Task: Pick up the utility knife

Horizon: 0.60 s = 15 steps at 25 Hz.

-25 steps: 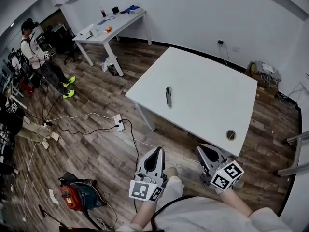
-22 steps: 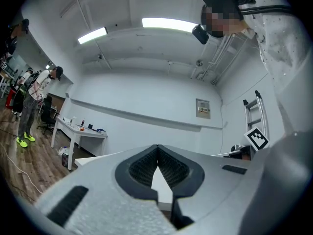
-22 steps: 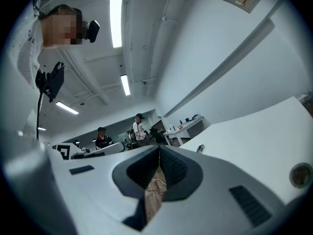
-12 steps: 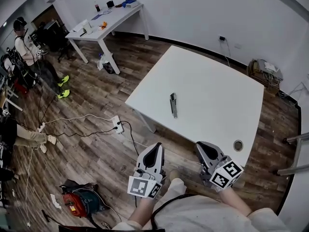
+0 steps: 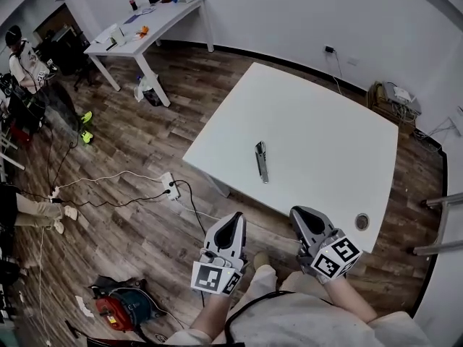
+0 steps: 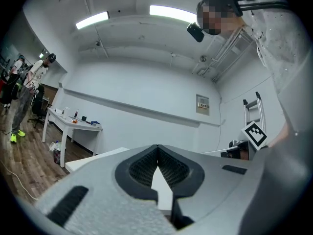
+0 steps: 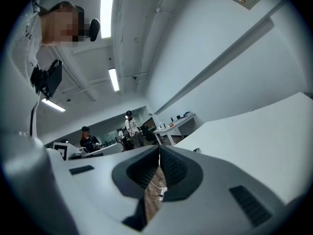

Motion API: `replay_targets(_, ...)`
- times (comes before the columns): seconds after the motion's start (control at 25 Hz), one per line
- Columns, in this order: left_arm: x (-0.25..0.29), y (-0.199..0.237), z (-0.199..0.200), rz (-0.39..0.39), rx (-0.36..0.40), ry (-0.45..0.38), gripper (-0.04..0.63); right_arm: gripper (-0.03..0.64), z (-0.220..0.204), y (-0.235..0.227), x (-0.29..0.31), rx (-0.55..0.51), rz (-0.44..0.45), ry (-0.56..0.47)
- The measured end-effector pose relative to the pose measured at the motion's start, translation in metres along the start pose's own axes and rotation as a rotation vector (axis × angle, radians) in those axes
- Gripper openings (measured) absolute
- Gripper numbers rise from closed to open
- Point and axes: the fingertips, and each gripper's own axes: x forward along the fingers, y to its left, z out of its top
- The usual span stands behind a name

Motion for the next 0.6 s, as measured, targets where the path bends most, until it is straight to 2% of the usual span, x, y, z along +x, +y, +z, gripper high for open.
replay_targets(0.28, 0.024, -0.004, -0.009, -0.026, -0.017, 0.004, 0.006, 0.009, -0.006, -0.01, 0.011, 0.004, -0.001, 0.034)
replay_targets(0.6, 0.041, 0.004, -0.017, -0.006, -0.011, 0.016, 0.006, 0.009, -0.007, -0.025, 0.03, 0.014, 0.034, 0.046)
